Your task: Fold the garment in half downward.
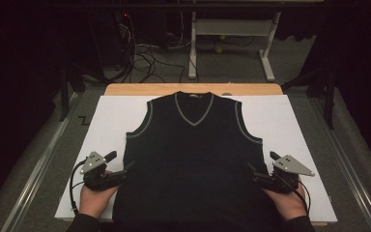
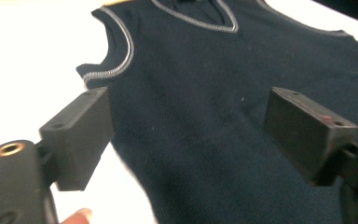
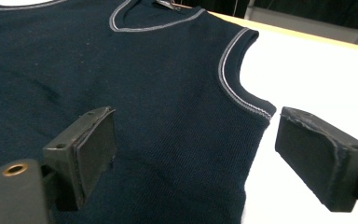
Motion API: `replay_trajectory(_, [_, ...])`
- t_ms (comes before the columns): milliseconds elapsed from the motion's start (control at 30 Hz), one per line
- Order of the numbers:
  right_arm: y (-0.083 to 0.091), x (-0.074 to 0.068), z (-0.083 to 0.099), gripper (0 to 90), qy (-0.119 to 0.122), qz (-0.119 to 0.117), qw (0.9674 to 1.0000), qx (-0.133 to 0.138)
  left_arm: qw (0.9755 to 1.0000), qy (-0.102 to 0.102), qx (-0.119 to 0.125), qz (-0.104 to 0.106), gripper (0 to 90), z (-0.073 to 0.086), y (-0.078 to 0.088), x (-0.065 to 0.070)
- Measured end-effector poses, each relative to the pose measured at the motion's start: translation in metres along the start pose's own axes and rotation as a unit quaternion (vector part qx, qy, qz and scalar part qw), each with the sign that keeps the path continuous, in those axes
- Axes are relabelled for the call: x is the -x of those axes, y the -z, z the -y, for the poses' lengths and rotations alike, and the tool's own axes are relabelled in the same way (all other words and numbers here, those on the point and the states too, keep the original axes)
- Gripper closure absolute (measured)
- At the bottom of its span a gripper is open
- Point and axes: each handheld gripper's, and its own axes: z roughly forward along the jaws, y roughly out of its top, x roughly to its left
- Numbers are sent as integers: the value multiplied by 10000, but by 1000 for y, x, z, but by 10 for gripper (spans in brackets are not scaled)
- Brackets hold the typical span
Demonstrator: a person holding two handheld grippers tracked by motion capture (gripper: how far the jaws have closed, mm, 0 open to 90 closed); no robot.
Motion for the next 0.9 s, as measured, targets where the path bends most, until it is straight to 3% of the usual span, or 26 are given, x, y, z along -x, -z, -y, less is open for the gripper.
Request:
replay_trajectory(67, [-2, 2, -1, 164, -62, 10, 10000, -55, 9999, 18, -107, -86, 197, -1, -2, 0])
replay_trajectory(133, [-5, 4, -1, 230, -158, 16, 9998, -135, 9994, 112, -241, -208, 283, -1, -6, -2])
replay_trajectory(167, [-9, 7, -2, 300, -181, 37, 9996, -205, 9974, 135, -592, -389, 301, -2, -15, -4])
replay_trajectory(200, [-9, 7, -2, 300, -181, 37, 9996, -205, 9974, 135, -592, -389, 323, -2, -15, -4])
replay_trajectory(233, [-16, 11, -4, 363, -264, 52, 9989, -382, 9955, 147, -805, -484, 360, -4, -22, -6])
replay_trajectory(267, [-16, 11, -4, 363, -264, 52, 9989, -382, 9955, 147, -805, -484, 362, -4, -22, -6])
replay_trajectory(300, [-23, 15, -6, 403, -384, 65, 9973, -615, 9934, 156, -975, -581, 364, -7, -26, -8])
replay_trajectory(333, [-23, 15, -6, 403, -384, 65, 9973, -615, 9934, 156, -975, -581, 379, -7, -26, -8])
replay_trajectory(433, [-38, 23, -7, 436, -435, 141, 9932, -1075, 9904, 80, -1183, -716, 387, -9, -39, -14])
replay_trajectory(467, [-38, 23, -7, 436, -435, 141, 9932, -1075, 9904, 80, -1183, -716, 387, -9, -39, -14])
replay_trajectory(567, [-46, 31, -6, 471, -469, 266, 9906, -1257, 9859, 140, -1498, -736, 387, -8, -49, -19])
replay_trajectory(733, [-50, 36, -5, 479, -550, 122, 9880, -1440, 9858, 13, -1557, -629, 395, -10, -53, -15])
replay_trajectory(900, [-55, 33, -7, 509, -514, 59, 9864, -1557, 9859, -20, -1590, -520, 509, -10, -53, -11])
